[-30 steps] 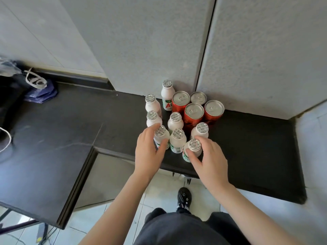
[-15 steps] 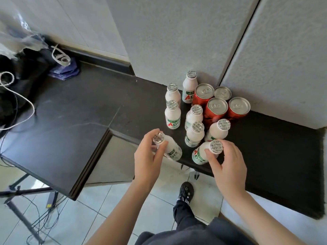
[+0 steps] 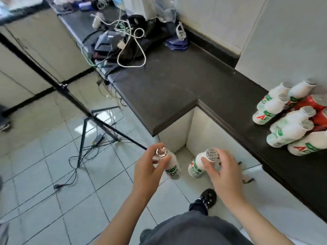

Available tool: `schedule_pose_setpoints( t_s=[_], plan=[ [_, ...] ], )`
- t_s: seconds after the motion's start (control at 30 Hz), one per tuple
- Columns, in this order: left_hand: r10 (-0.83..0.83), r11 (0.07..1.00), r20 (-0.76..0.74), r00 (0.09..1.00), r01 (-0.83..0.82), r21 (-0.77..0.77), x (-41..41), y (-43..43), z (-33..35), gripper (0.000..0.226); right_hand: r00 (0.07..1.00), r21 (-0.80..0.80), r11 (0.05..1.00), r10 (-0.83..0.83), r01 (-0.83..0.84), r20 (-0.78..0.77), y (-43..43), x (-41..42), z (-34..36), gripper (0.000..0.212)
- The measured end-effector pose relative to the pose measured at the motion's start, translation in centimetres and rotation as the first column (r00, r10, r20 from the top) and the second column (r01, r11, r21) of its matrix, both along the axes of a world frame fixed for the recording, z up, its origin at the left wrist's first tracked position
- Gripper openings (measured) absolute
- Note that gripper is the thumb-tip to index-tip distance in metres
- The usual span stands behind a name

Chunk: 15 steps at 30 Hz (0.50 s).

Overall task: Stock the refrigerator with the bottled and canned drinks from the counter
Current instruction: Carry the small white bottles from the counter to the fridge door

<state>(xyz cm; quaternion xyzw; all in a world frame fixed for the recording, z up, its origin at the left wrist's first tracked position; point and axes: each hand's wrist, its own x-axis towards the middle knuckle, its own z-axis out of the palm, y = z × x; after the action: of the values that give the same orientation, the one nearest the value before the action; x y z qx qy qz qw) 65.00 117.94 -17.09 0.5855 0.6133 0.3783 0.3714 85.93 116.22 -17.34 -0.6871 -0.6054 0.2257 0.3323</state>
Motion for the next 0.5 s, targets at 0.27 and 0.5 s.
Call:
schedule_pose_setpoints(
  t_s=[0.27,0.5],
  plan=[
    [0.424,0.906,-0.006,0.906,-0.424,-0.022,-18.1,-13.3,-0.4,0.031,0.911,-0.006,0.915,0.401,-0.403,-0.092,-4.4,-18.7,-0.1,0.035],
    [0.736,0.676,-0.005,0.677,-0.736,-0.034,-28.3,-23.8,-1.2,0.034,0.718,-0.075,0.715,0.686,-0.696,-0.119,-7.8,-32.3,0.3,0.043]
  ],
)
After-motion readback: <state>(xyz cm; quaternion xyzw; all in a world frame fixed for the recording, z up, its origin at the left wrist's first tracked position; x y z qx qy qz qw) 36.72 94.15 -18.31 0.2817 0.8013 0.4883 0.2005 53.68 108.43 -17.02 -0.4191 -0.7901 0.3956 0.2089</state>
